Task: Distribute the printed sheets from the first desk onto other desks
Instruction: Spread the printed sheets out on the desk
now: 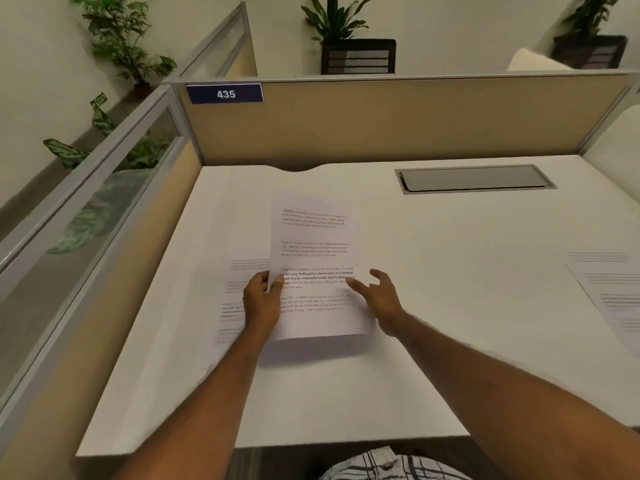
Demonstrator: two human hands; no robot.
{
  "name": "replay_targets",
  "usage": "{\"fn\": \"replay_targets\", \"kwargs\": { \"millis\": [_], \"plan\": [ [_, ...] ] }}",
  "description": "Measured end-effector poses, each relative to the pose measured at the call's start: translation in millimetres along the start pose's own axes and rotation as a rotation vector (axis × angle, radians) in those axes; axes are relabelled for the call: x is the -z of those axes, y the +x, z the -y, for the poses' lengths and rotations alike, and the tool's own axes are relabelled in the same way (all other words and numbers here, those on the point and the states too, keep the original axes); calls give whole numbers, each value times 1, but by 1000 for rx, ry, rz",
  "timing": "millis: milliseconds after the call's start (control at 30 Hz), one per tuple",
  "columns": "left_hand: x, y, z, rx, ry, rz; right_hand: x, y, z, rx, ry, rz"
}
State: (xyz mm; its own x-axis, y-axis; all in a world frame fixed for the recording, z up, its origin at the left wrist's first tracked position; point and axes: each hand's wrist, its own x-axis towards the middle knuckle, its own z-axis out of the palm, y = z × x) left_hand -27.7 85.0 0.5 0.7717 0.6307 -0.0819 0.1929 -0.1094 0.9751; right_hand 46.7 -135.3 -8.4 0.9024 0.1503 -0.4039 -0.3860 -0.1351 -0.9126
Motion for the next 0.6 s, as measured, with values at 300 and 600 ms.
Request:
{"fn": "replay_targets", "kwargs": {
  "millis": [300, 600],
  "plan": [
    [-106, -37, -10, 1, 61, 318, 127, -21, -15, 122, 76, -252],
    [-212, -91, -15, 66, 55, 494, 272, -38, -34, 98, 15, -355]
  ]
}}
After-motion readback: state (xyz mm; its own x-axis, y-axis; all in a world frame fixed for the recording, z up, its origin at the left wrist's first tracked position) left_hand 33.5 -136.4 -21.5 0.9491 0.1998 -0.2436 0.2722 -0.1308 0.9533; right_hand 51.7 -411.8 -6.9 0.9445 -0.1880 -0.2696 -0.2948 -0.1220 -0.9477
